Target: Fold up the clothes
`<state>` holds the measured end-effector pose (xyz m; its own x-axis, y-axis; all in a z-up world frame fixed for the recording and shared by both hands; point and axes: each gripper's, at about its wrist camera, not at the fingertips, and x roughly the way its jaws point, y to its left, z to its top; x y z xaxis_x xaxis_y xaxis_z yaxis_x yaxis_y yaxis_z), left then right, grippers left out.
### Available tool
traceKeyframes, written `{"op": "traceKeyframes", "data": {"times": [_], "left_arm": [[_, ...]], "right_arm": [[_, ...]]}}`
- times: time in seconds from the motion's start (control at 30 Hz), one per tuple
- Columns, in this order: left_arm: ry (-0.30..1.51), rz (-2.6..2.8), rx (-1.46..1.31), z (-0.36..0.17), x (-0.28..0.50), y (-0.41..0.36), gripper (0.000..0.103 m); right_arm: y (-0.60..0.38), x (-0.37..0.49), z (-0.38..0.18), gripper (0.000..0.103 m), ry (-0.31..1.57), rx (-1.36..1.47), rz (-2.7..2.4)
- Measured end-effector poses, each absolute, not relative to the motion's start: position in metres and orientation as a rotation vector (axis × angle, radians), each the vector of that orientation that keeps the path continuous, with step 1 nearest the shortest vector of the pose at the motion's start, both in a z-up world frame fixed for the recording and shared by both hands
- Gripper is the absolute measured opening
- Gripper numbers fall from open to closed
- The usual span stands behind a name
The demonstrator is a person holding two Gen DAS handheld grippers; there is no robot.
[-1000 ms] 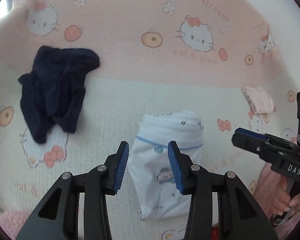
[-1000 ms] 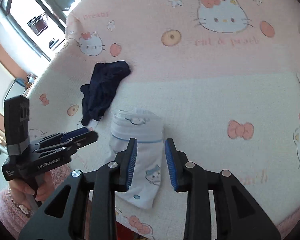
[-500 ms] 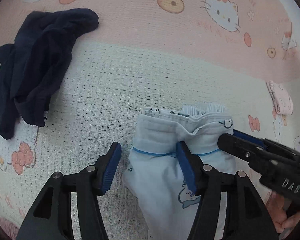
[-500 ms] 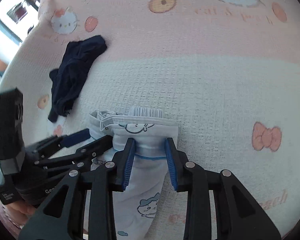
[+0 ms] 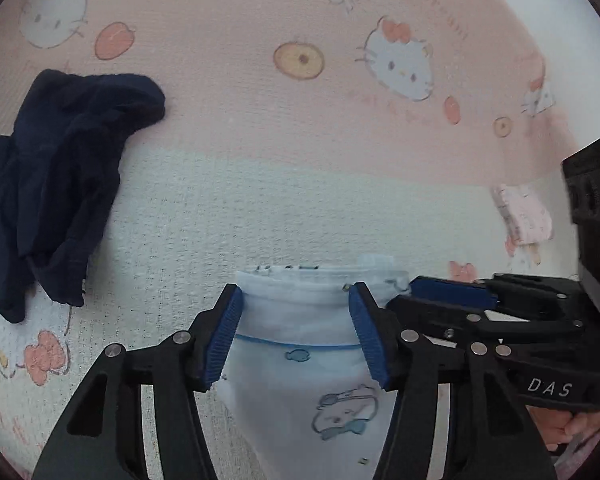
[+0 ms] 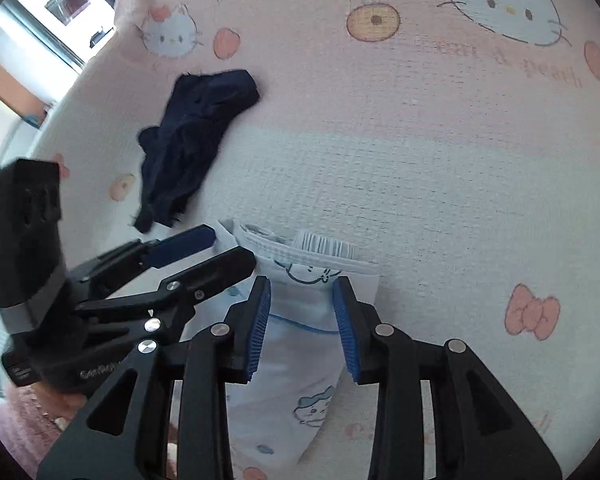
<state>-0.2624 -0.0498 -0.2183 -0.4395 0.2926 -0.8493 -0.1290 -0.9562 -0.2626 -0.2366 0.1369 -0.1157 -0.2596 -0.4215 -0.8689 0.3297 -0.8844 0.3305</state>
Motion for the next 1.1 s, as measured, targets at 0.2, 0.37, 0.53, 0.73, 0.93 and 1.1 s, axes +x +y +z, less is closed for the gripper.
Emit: {"op": "traceKeyframes", "data": {"times": [0.2, 0.37, 0.53, 0.73, 0.93, 1.1], "left_arm": [[-0.399, 2.448, -1.608, -0.237, -0.279, -0.072, 0.062], [-0.372, 2.517, -1.671, -0.238, -0.275, -0.082, 0.06], [-0.408, 2.546, -1.645, -0.215, -0.255, -0.091, 0.058], [-0.263, 2.456, -1.61, -0.198, -0.21, -0.056, 0.058], [0.007, 2.411, -1.846, -0.239, -0.204, -0.033, 0.063], [-0.108, 2.434, -1.863, -0.236, -0.2, -0.049, 0.065]], "right_arm": [[0.142, -0.255, -0.131, 0.03, -0.241, 1.581, -2.203], [0.162, -0.268, -0.141, 0.03, -0.514, 1.606, -2.169], [0.171, -0.251, -0.113, 0.032, -0.462, 1.546, -2.216], [0.16, -0.195, -0.102, 0.033, -0.268, 1.535, -2.169], [0.137, -0.161, -0.144, 0.033, 0.04, 1.646, -2.187], [0.158, -0.156, -0.141, 0.038, 0.062, 1.669, -2.219]]}}
